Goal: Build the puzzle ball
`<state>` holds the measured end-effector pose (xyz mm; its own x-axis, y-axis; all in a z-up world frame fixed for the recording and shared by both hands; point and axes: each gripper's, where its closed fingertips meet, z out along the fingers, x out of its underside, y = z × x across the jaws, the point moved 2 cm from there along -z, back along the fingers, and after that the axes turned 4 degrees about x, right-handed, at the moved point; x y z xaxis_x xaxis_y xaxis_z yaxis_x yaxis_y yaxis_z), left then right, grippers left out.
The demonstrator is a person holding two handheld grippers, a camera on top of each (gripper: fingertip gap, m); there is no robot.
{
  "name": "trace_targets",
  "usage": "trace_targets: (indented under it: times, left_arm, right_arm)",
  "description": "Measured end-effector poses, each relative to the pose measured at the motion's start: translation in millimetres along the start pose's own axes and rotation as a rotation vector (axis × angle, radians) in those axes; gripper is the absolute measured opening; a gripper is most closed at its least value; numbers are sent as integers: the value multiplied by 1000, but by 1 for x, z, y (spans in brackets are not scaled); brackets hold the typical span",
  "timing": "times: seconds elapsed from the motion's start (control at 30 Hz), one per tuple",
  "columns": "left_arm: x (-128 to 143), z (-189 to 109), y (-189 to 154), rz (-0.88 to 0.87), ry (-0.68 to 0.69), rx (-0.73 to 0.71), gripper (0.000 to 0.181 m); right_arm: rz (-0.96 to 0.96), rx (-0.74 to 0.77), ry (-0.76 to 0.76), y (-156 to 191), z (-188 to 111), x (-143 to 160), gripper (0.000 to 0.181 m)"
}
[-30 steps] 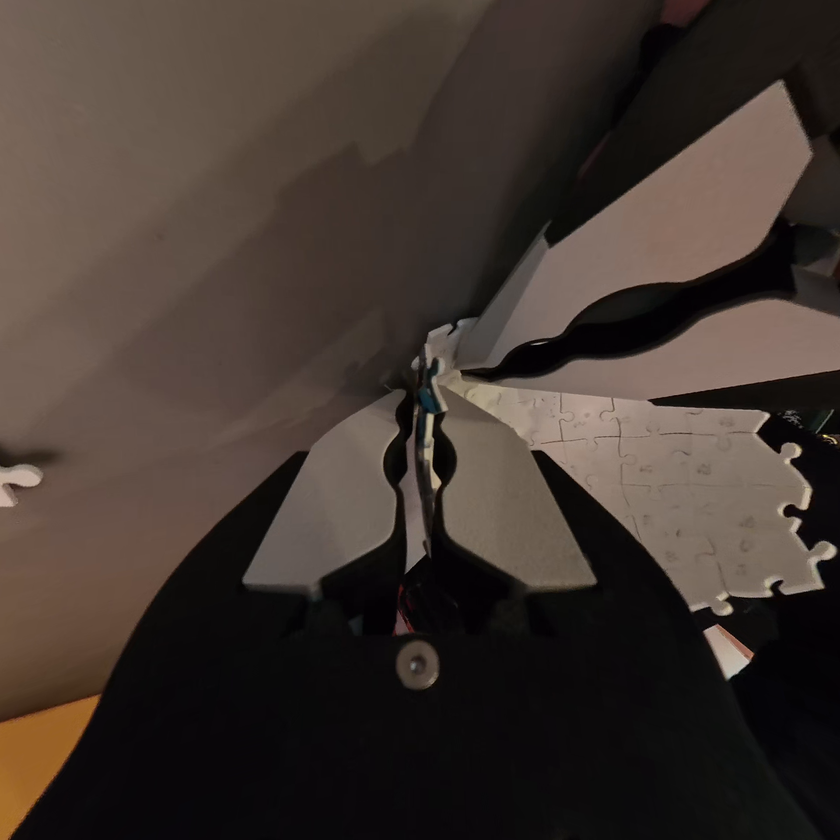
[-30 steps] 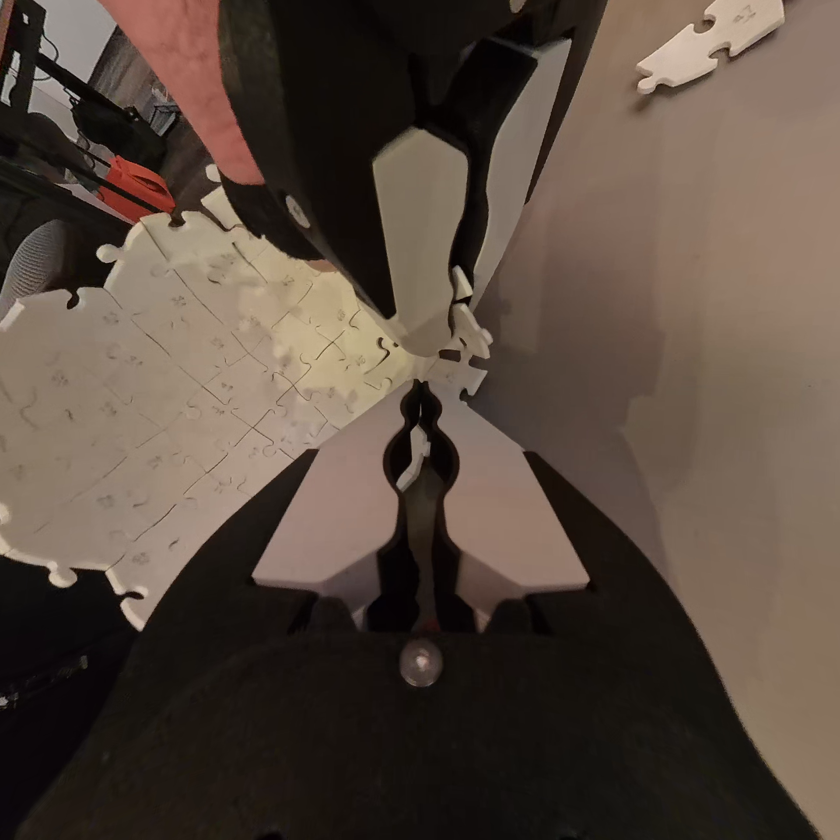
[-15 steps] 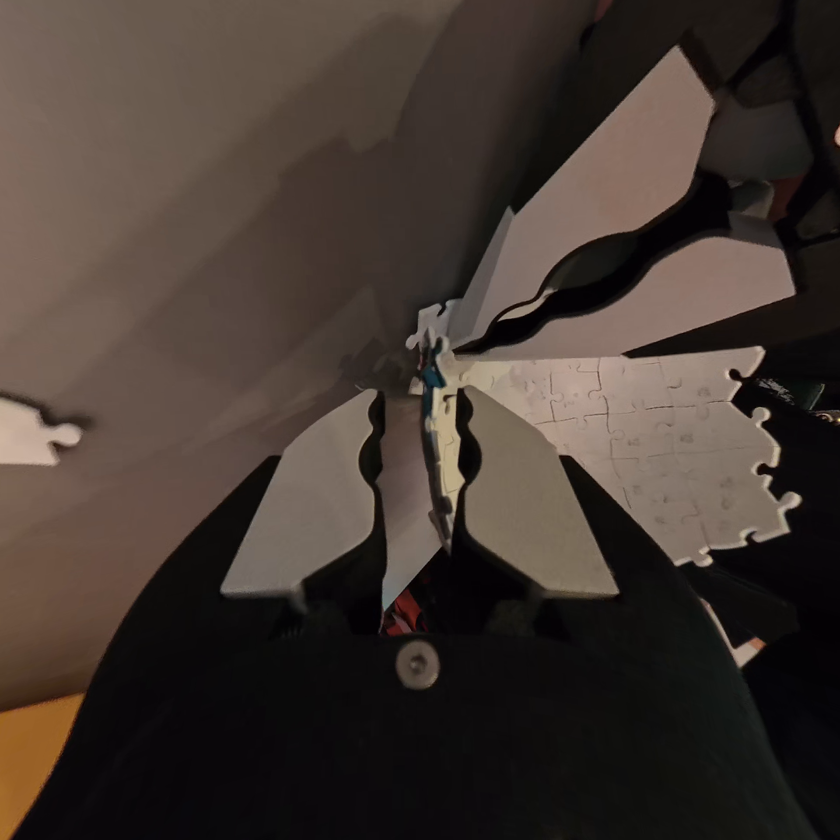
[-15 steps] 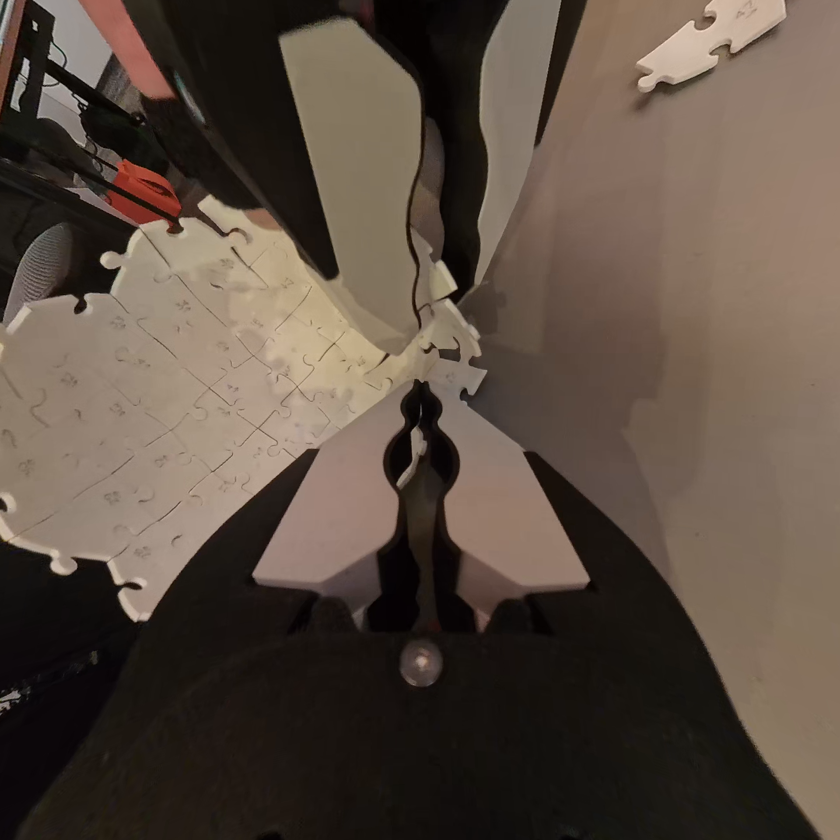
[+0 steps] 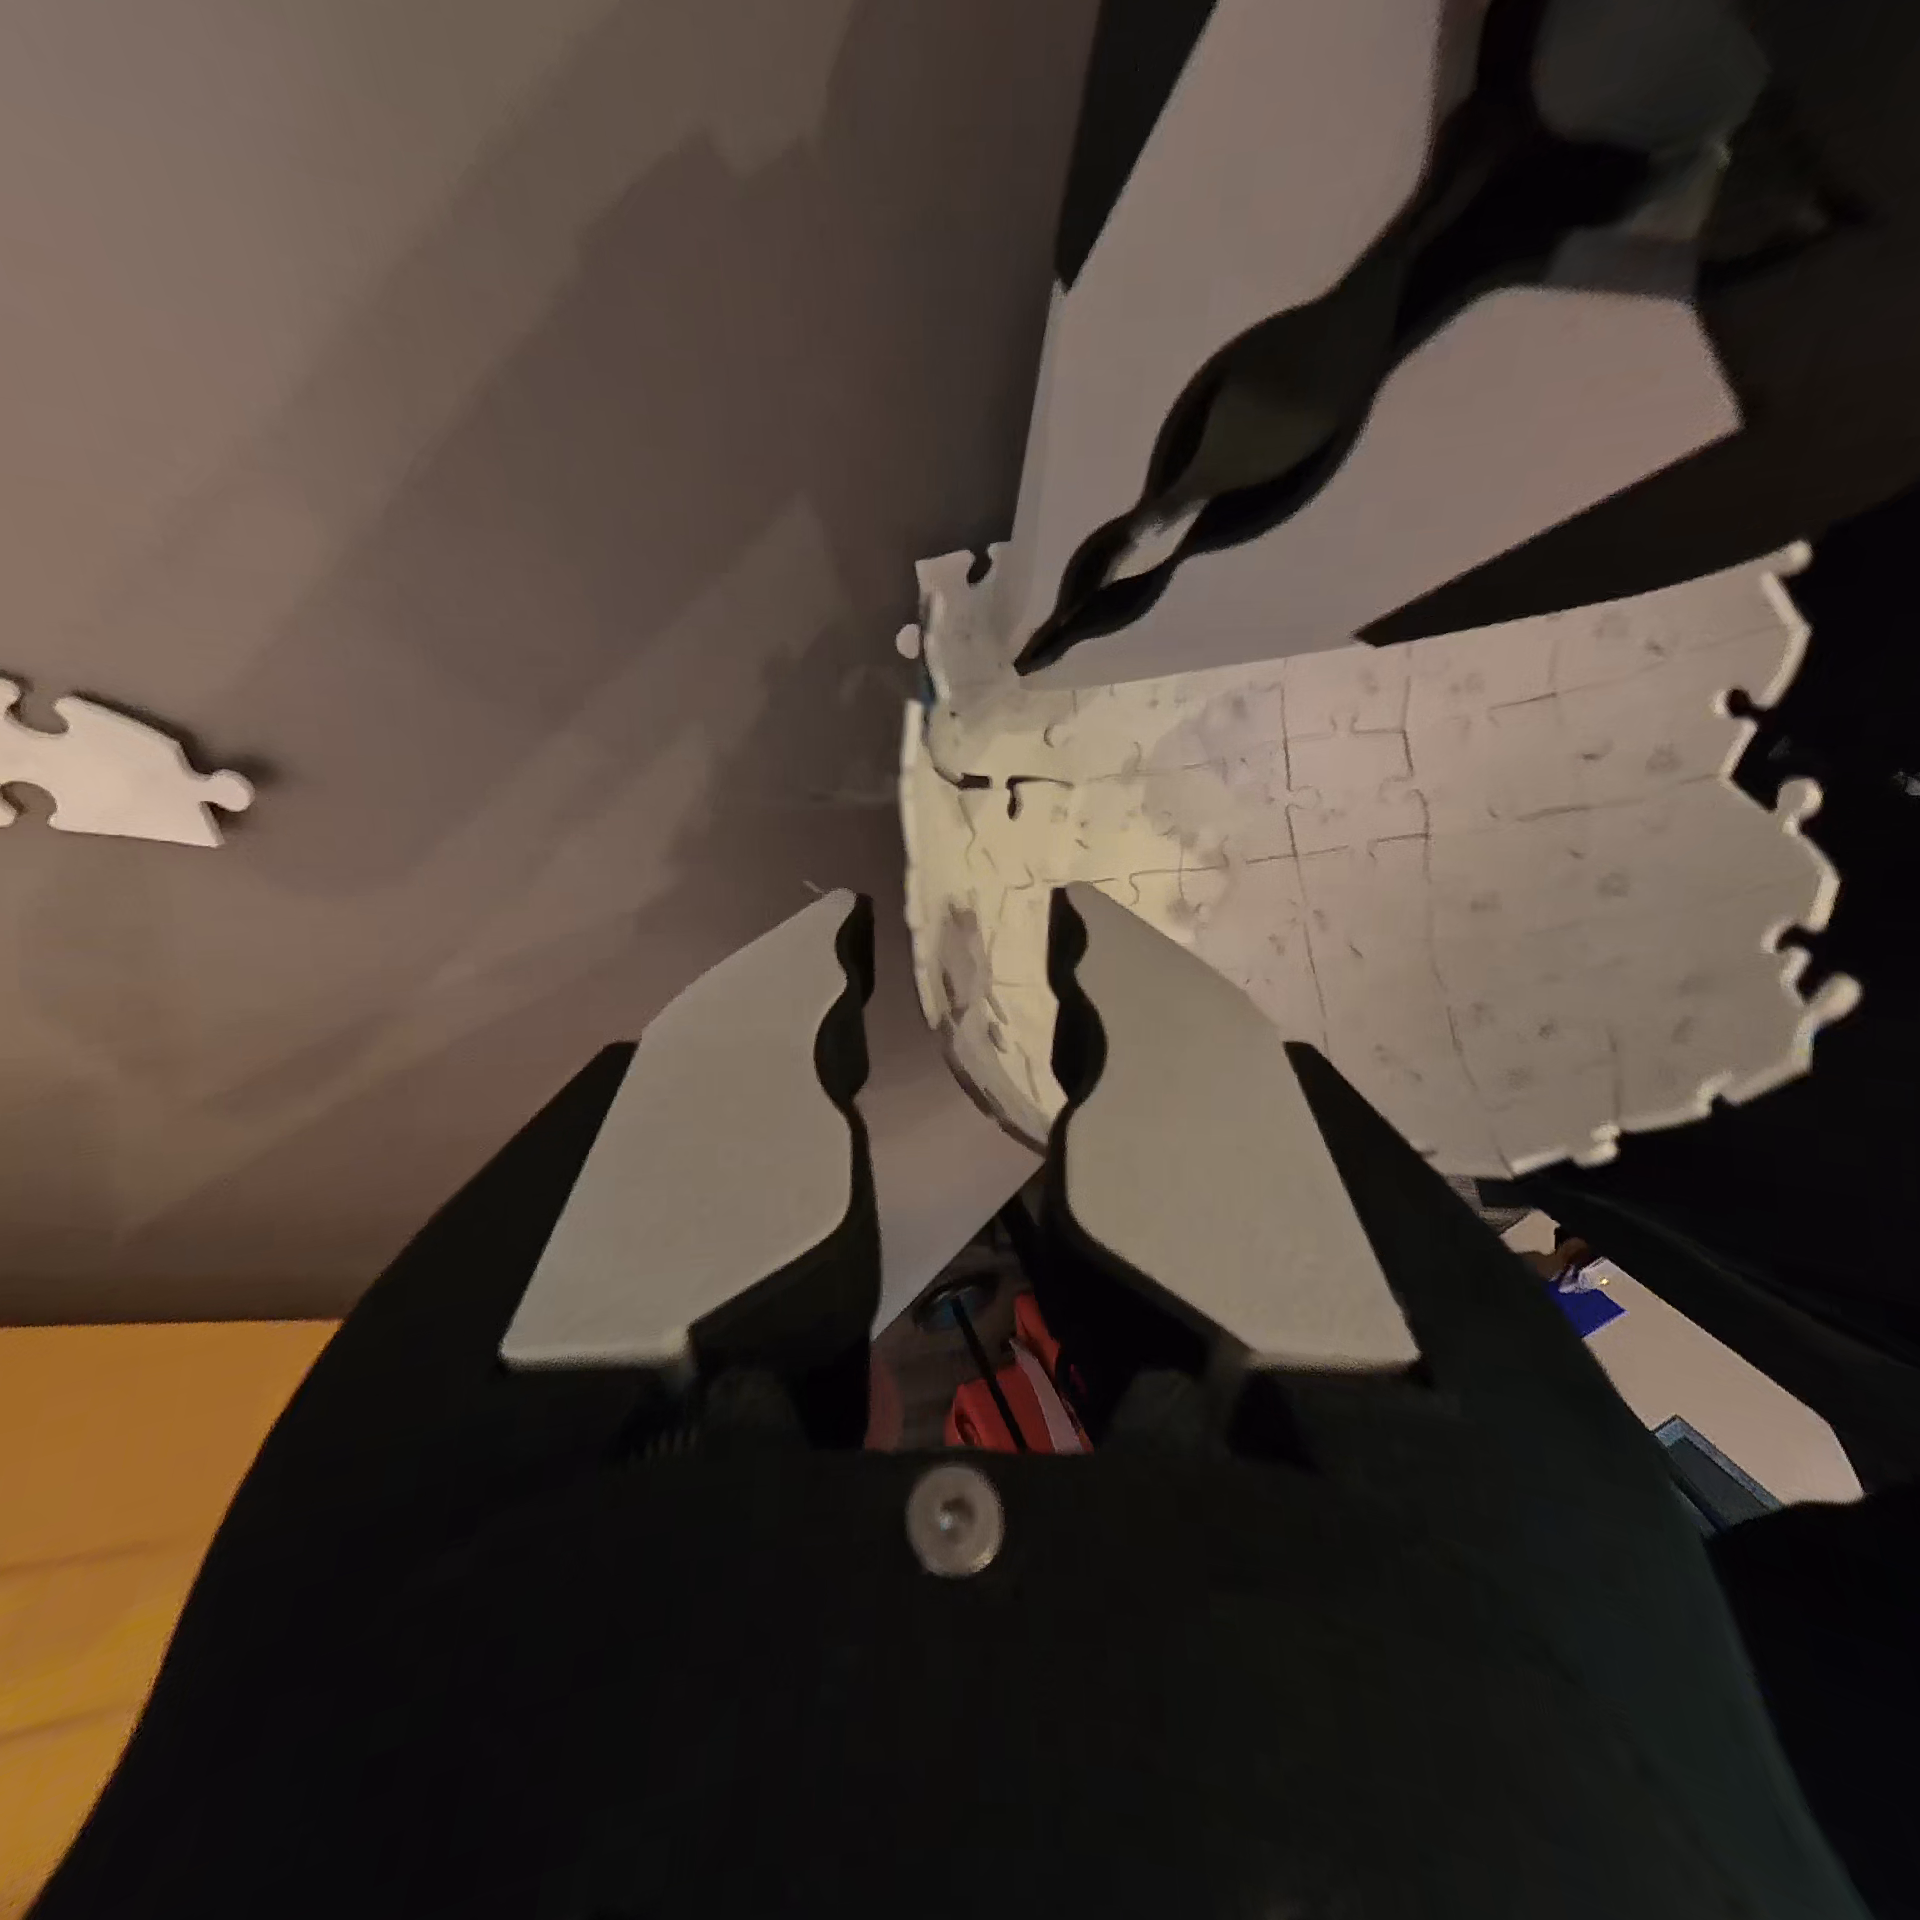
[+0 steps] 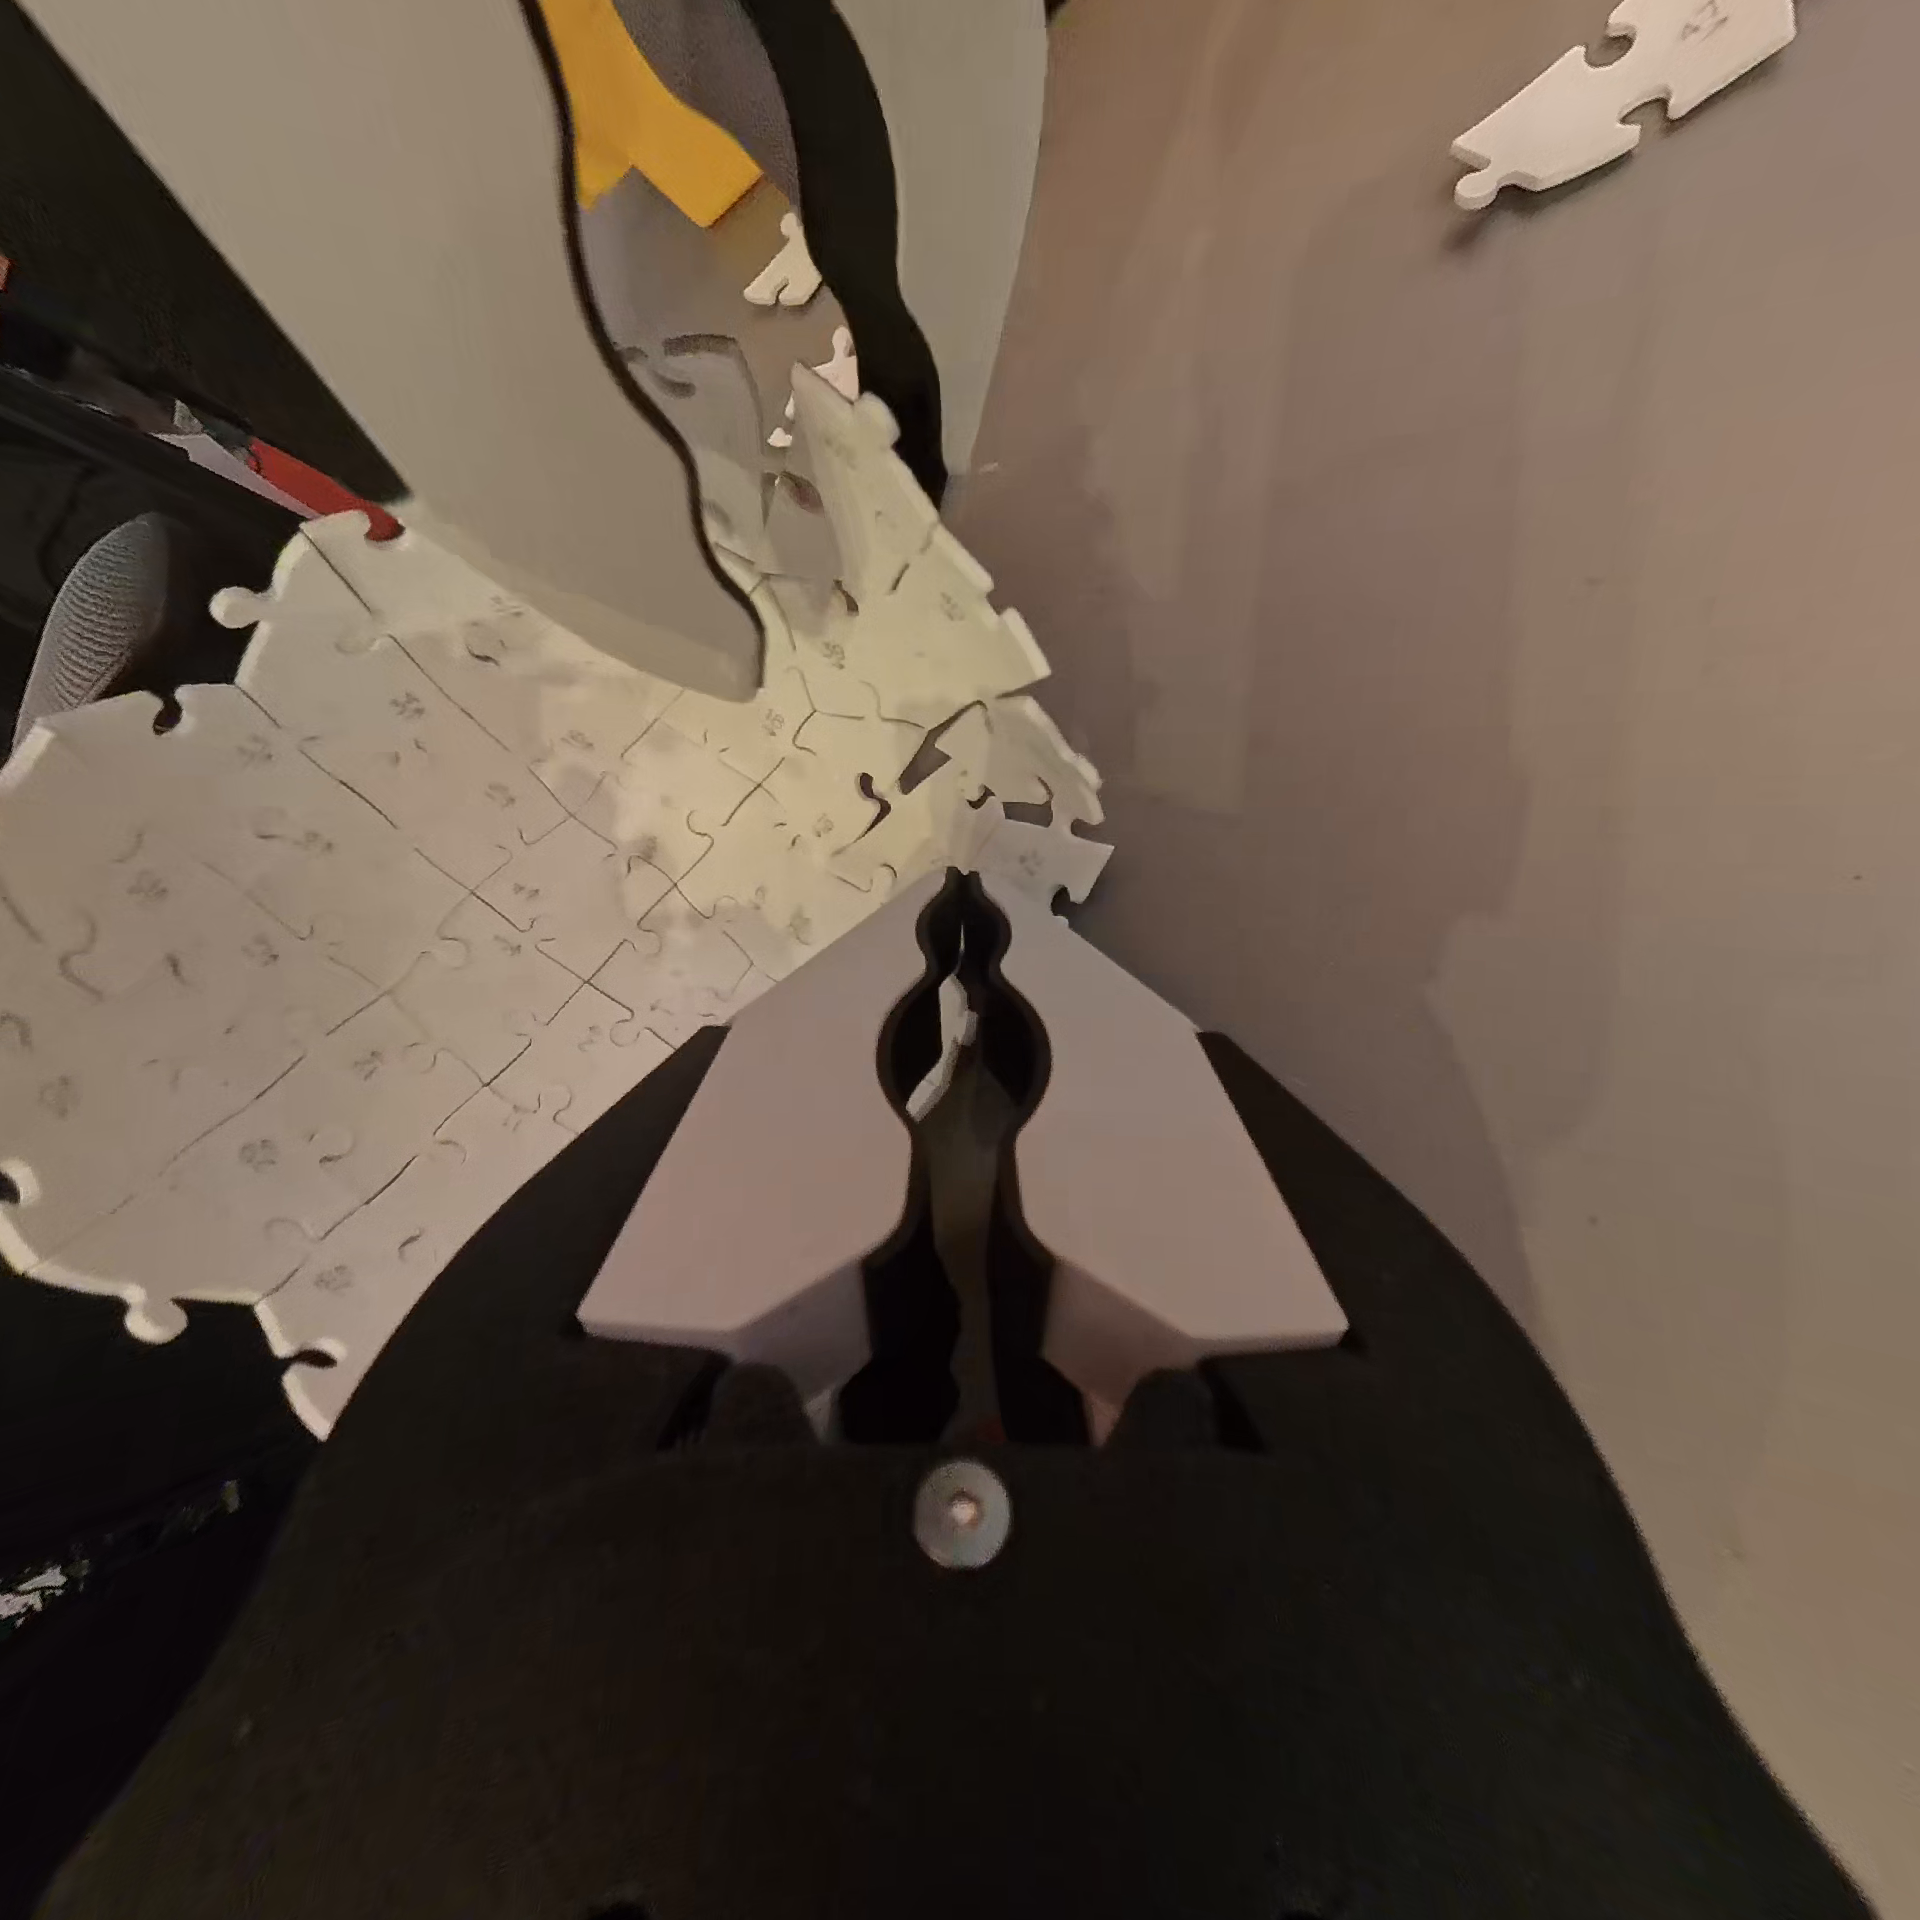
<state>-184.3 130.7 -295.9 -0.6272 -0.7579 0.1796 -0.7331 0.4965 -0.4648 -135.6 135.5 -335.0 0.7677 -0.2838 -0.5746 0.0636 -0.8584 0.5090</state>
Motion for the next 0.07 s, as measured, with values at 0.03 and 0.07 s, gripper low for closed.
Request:
trace_targets:
  times: [0.03,0.07]
  left_arm:
    - [-1,2,2,-7,3,3,28]
    - [0,5,1,-5,9,20,23]
  right_arm:
    - [0,0,0,0,0,0,0]
    - [0,1,-1,0,0,0,0]
